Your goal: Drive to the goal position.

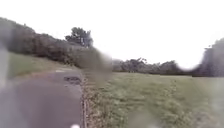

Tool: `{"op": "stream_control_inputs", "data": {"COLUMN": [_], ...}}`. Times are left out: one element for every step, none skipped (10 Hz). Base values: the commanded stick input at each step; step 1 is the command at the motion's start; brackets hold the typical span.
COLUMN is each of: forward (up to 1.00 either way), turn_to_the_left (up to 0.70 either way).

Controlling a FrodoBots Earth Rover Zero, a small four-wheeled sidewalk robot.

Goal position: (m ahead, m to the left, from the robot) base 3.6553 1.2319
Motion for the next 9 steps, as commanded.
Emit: {"op": "stream_control_inputs", "data": {"forward": [-0.70,-0.70,-0.70,-0.70,-0.70,-0.70,0.00,0.00,0.00], "turn_to_the_left": [-0.01,-0.01,-0.01,-0.01,-0.01,-0.01,0.00,0.00,0.00]}}
